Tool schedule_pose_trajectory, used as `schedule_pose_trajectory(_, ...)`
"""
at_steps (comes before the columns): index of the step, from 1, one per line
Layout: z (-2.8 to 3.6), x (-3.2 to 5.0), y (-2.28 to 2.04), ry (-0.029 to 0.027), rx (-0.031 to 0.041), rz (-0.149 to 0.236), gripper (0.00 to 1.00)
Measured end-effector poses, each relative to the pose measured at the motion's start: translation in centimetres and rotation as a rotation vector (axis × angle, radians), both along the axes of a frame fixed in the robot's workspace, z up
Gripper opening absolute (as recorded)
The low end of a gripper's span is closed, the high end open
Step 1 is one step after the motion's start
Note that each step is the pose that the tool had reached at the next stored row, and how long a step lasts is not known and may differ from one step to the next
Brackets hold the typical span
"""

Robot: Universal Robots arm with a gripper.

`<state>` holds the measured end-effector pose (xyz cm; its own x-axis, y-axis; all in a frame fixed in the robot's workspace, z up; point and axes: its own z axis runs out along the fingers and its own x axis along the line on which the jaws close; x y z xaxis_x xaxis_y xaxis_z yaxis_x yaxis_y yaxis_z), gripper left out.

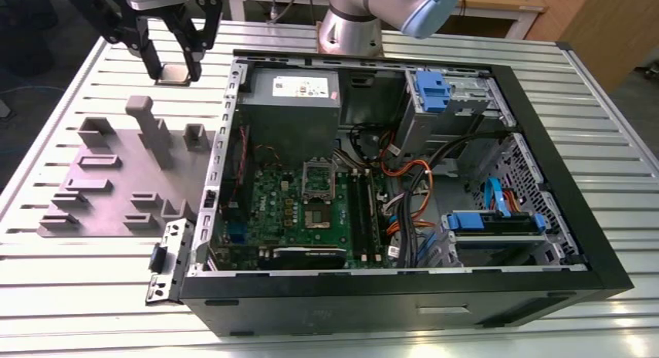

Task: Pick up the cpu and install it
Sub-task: 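Pick up the cpu and move it towards the insertion slot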

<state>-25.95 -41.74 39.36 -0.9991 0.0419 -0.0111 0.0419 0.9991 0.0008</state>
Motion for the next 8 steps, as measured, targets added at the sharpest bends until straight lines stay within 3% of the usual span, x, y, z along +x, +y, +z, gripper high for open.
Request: schedule_pose_trajectory(8, 0.01, 0.60, -0.13, 0.0002, -0.0002, 0.000, 0.47)
